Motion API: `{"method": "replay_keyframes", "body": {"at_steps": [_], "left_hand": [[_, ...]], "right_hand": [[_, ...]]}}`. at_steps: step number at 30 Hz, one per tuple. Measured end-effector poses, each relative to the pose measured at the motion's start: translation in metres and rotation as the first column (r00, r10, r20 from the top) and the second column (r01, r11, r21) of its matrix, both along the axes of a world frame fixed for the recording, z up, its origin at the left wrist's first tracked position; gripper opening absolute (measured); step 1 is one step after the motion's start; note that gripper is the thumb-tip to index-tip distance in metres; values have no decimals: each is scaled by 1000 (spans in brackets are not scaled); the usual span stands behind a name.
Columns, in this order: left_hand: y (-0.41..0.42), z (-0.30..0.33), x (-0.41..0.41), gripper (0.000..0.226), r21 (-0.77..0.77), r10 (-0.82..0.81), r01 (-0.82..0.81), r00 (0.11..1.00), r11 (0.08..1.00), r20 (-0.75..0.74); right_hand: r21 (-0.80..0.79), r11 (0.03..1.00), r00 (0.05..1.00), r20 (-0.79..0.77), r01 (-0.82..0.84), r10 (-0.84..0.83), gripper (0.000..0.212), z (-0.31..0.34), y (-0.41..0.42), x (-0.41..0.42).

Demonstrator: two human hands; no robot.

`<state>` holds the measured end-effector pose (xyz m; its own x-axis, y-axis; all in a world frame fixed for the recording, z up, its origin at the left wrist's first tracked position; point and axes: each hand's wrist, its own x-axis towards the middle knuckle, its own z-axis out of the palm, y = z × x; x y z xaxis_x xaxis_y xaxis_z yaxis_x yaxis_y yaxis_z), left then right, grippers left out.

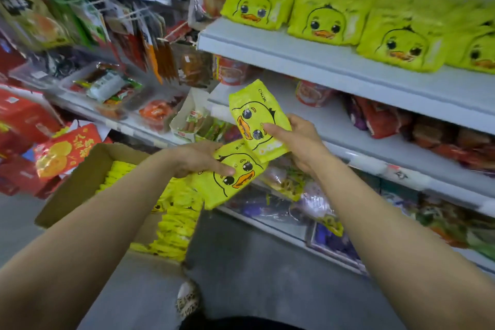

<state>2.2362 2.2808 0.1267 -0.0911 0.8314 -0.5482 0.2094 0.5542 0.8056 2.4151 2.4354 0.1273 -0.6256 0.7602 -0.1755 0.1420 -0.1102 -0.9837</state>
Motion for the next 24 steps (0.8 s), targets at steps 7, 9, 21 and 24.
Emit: {"method": "replay_keyframes", "body": {"at_steps": [7,9,21,24], "left_hand": [[79,63,121,65,140,-120,159,959,977,-257],[101,77,151,52,169,-147,200,948,965,-283],[264,155,253,54,296,-210,434,797,851,-566],[313,159,264,67,283,-239,504,741,816,-627]], "right_hand": [[109,983,980,-153,146,-129,36,82,55,149],[131,972,966,-194,196,-169,35,102,68,185],[180,851,844,-336,493,-417,42,167,154,324],[202,825,829,-334,527,-448,41,178,177,340]]}}
